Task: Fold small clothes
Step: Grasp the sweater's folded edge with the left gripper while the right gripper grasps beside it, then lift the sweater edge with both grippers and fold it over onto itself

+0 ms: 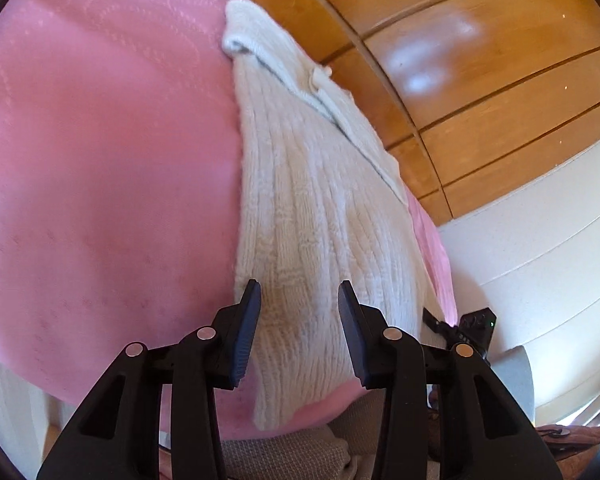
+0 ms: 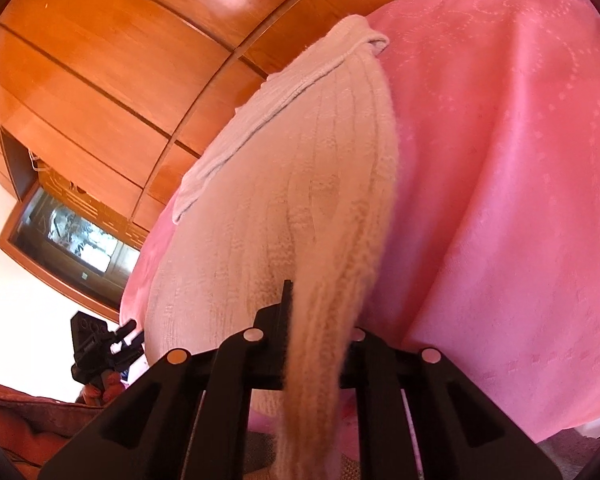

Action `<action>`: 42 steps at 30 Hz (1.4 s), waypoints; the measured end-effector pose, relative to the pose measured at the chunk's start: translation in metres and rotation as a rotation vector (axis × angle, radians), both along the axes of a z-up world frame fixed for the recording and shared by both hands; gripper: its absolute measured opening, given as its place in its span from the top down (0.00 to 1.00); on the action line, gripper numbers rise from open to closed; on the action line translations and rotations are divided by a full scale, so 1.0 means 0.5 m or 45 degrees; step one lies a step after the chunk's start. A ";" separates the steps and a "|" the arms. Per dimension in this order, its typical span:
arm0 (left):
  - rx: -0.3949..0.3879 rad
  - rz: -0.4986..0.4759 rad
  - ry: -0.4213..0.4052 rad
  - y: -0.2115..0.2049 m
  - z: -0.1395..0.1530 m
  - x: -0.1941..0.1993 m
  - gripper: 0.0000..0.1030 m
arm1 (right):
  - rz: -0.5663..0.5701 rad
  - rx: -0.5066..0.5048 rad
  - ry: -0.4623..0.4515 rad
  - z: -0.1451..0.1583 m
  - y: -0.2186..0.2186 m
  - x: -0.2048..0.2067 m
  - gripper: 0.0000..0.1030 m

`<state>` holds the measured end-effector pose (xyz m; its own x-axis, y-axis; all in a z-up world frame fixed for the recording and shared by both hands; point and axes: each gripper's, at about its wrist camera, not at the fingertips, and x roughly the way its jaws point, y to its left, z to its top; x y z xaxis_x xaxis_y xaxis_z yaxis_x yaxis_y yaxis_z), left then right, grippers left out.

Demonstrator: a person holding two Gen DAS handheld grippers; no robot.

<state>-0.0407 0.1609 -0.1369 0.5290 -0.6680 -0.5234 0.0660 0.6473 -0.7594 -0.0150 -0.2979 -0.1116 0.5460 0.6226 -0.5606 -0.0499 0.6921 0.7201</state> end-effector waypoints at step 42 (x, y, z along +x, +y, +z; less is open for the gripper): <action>-0.156 -0.376 0.014 -0.065 0.000 0.016 0.73 | -0.055 -0.045 -0.060 0.009 0.019 -0.004 0.92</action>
